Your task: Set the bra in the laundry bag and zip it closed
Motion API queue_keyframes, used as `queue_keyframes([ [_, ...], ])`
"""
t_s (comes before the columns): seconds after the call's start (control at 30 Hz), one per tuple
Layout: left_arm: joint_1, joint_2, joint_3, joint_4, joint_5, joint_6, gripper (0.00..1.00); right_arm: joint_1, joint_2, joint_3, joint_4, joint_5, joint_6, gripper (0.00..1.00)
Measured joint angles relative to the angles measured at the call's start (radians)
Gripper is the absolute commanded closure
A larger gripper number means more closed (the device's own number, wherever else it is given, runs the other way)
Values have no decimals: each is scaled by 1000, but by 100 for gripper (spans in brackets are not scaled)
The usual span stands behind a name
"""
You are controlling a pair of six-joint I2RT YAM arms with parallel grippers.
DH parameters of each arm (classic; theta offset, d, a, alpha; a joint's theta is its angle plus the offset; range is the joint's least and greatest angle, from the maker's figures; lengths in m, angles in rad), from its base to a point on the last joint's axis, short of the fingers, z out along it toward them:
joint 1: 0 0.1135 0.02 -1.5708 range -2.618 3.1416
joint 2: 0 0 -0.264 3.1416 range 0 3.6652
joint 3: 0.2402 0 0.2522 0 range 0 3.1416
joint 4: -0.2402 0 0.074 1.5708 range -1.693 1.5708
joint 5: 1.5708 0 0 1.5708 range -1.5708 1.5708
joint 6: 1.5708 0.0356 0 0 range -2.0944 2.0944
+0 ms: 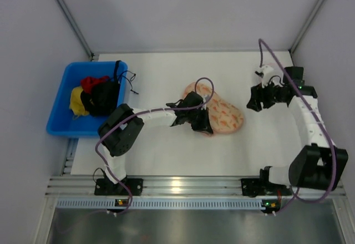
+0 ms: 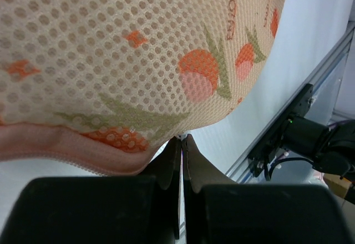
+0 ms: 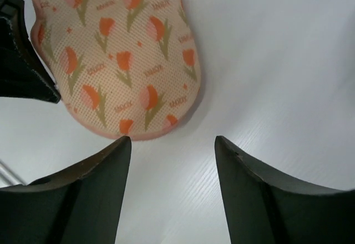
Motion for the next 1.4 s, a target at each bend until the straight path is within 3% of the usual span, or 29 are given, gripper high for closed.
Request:
queue_keyframes([
  [0.13, 10, 0, 9, -5, 38, 0, 100, 220, -254, -217, 193, 79, -130, 38],
  [0.27, 19, 0, 10, -6, 55, 1, 100, 414, -391, -417, 350, 133, -243, 38],
  [0.57, 39, 0, 10, -7, 76, -3, 100, 686, -362, -547, 512, 246, -346, 41],
  [0.83, 61, 0, 10, -7, 77, -22, 100, 774, -309, -587, 552, 293, -383, 44],
  [1.07, 67, 0, 10, -6, 87, -34, 100, 788, -183, -599, 669, 412, -406, 69],
  [1.2, 71, -2, 5, 0, 84, -38, 100, 788, -146, -599, 722, 467, -418, 100],
  [1.4, 109, -32, -23, -12, 66, -10, 100, 777, -156, -599, 753, 468, -444, 100],
])
